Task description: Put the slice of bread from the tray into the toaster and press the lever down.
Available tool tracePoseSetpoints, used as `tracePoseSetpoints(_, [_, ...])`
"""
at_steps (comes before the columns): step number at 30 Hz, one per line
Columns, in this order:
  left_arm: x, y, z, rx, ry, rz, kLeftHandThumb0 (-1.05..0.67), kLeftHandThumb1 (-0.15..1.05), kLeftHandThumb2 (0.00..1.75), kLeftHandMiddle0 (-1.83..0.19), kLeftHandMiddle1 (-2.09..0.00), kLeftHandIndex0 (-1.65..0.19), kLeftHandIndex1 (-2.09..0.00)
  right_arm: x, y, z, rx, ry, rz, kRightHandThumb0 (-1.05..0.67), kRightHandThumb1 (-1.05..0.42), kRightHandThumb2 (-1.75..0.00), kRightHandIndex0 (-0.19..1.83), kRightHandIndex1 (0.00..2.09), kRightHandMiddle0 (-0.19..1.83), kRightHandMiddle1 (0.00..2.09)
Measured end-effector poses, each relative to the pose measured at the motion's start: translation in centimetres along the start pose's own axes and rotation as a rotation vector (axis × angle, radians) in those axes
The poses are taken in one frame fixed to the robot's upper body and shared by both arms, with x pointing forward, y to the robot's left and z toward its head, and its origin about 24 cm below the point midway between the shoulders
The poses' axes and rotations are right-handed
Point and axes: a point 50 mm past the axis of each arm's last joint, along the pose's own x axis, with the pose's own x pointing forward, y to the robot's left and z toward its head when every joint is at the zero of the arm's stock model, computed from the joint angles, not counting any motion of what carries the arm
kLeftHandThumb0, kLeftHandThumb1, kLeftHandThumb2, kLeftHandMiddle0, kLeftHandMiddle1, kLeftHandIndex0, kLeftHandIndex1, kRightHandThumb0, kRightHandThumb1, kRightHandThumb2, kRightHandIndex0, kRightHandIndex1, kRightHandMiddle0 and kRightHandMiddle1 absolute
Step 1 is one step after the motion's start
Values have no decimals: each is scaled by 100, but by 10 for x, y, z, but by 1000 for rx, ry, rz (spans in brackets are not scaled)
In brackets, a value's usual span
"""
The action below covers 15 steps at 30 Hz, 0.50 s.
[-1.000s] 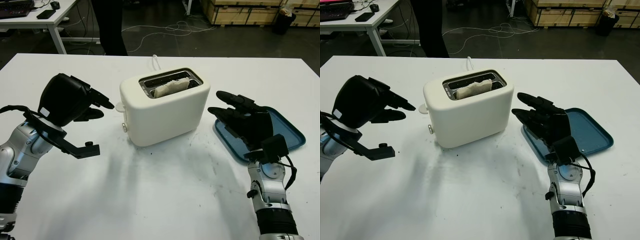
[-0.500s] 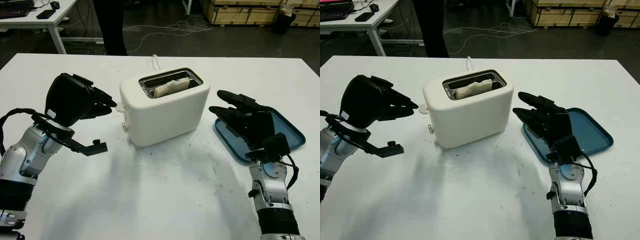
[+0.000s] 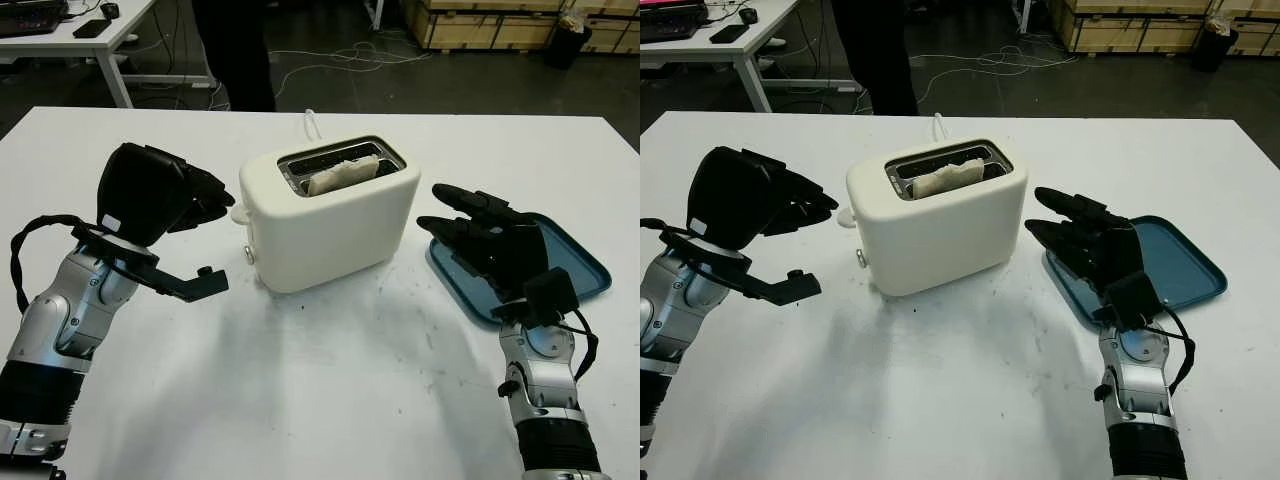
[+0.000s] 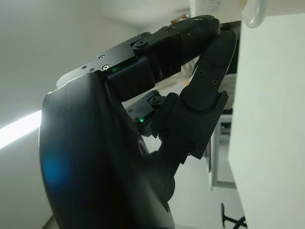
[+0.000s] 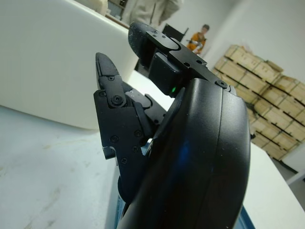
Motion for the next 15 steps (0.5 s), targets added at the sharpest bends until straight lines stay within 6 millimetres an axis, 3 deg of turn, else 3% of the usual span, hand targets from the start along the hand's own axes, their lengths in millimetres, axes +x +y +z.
tracePoseSetpoints(15, [1,-2,0,-6,28,-84,-40,69,0,-131,-87,-151,0,-2,0,-1,-1,4,-6,-26,-92,-1,103,8,96,1])
